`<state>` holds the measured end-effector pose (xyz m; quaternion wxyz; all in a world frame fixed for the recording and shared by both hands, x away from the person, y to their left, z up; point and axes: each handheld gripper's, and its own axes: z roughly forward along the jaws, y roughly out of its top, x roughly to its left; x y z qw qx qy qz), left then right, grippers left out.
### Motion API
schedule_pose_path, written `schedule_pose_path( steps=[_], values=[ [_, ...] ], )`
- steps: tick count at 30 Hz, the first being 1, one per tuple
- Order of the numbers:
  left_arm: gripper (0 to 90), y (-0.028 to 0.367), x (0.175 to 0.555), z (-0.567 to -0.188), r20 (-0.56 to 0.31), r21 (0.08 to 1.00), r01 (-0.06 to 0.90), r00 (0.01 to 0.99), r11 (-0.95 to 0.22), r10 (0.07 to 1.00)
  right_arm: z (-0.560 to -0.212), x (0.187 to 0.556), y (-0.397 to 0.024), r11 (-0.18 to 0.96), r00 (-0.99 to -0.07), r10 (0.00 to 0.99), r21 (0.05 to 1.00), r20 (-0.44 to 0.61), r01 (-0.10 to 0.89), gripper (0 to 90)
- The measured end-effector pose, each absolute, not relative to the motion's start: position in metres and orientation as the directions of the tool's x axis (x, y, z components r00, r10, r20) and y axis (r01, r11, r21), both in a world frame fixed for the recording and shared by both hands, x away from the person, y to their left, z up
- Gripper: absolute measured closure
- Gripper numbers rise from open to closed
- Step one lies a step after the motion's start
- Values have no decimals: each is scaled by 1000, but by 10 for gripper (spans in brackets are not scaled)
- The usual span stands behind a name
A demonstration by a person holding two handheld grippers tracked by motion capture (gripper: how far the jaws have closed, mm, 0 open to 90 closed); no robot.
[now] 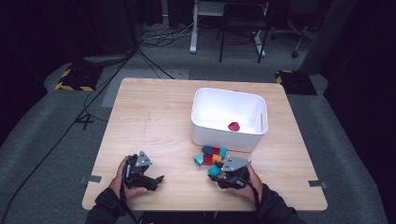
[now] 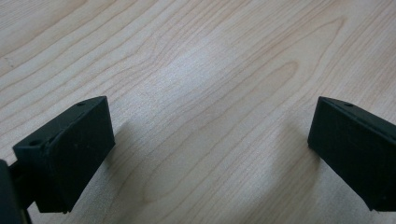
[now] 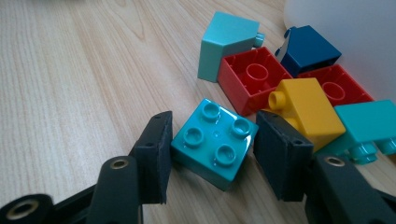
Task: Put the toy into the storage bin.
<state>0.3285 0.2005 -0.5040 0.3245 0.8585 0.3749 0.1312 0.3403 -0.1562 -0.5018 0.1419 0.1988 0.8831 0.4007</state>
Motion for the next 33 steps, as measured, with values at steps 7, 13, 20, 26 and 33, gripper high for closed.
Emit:
schedule_pose_path(
  steps=[7, 13, 20, 26, 33],
  values=[
    [6, 201, 328, -504, -15, 655, 558, 684, -510, 729, -495, 337, -165, 576, -889, 450, 787, -81, 221, 488],
    [6, 201, 328, -504, -18, 655, 558, 685, -509, 729, -482, 333, -178, 539, -881, 467, 813, -70, 220, 488],
    [7, 201, 328, -504, -18, 655, 558, 685, -509, 729, -469, 333, -190, 511, -862, 499, 832, -85, 214, 488],
    [6, 201, 328, -504, -18, 655, 558, 685, -509, 729, -453, 334, -202, 481, -839, 533, 854, -106, 198, 488],
    [6, 201, 329, -504, -19, 655, 560, 684, -508, 729, -440, 334, -212, 448, -826, 554, 874, -106, 188, 488]
  ],
)
